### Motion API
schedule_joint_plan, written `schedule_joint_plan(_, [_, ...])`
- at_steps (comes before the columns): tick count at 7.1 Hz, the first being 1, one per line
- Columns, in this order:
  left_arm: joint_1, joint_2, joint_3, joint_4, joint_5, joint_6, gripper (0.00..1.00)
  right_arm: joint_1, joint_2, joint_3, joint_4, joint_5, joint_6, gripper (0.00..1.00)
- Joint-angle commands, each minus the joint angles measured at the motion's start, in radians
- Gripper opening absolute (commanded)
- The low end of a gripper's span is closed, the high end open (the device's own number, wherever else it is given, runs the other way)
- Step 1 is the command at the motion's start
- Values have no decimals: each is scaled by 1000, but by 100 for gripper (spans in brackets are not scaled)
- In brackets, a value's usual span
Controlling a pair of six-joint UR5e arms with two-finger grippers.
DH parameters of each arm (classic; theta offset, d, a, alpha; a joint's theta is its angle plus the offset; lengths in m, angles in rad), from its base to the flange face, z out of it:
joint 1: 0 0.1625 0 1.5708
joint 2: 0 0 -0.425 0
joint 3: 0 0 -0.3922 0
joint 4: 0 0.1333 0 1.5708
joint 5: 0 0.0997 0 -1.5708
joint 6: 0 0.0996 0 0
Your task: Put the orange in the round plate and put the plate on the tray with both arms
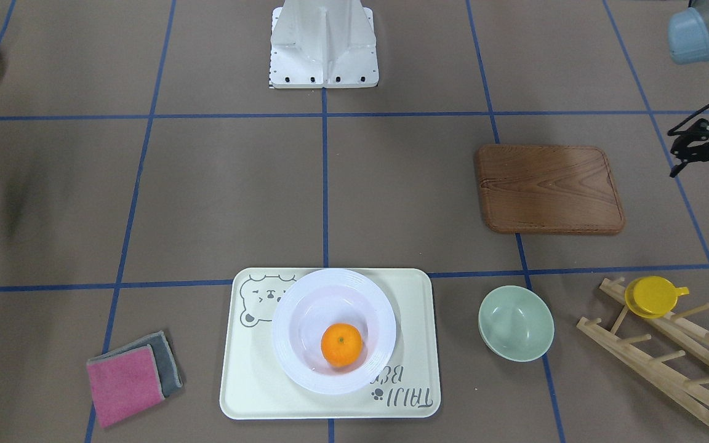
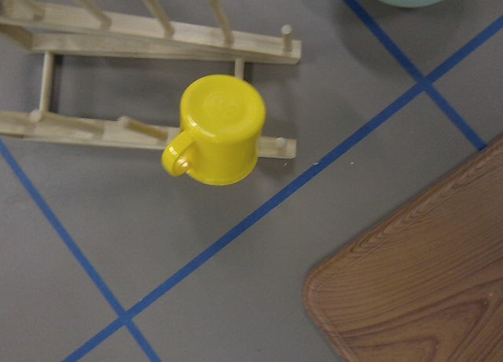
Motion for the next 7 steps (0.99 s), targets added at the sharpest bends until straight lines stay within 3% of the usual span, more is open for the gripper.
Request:
schedule_joint_plan(1, [-66, 42, -4, 90, -76, 58, 100, 67, -157, 79, -45, -2, -104, 100])
schedule_joint_plan(2, [-119, 50, 14, 93, -73, 169, 100, 75, -223, 118, -44, 6, -104, 100])
schedule_joint_plan(4, [-124, 50, 58, 93, -53, 319, 100, 73, -236, 126, -41, 9, -95, 100])
schedule_joint_plan(7, [-118, 59, 75, 95, -6, 345, 100, 60, -210, 137, -42, 29, -89, 100])
